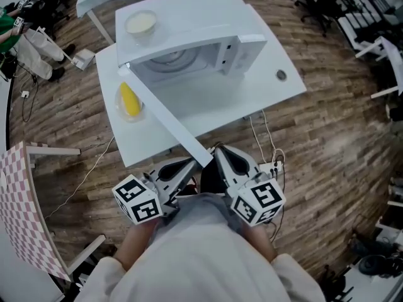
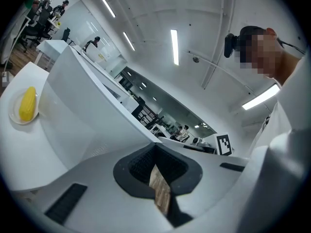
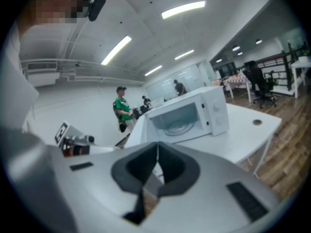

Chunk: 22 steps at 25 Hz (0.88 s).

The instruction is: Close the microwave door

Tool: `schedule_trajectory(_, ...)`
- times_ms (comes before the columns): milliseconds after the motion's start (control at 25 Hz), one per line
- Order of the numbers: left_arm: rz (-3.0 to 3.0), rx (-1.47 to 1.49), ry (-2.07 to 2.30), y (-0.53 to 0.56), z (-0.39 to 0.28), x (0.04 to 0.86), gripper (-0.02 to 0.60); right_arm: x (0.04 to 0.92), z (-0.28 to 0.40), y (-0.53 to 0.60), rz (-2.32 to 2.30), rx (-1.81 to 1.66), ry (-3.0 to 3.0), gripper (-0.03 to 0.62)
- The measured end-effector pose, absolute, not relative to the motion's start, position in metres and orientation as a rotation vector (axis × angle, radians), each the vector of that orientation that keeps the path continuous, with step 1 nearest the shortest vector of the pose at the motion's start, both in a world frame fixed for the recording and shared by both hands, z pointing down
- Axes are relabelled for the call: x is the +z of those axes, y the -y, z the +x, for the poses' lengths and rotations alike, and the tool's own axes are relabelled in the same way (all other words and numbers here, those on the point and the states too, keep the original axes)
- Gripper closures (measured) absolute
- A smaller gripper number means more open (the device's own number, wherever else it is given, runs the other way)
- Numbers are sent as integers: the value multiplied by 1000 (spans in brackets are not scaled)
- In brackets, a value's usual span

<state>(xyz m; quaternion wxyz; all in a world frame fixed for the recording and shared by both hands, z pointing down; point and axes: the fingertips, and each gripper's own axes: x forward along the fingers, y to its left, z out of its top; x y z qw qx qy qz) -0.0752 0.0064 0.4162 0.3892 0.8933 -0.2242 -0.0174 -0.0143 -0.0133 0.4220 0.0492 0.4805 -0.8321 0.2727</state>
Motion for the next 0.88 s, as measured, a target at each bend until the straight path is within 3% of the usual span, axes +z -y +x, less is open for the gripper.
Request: schedule_trajectory(880, 2255, -44, 494, 25, -48, 418, 568, 426, 18, 44, 1529, 874, 2497, 571)
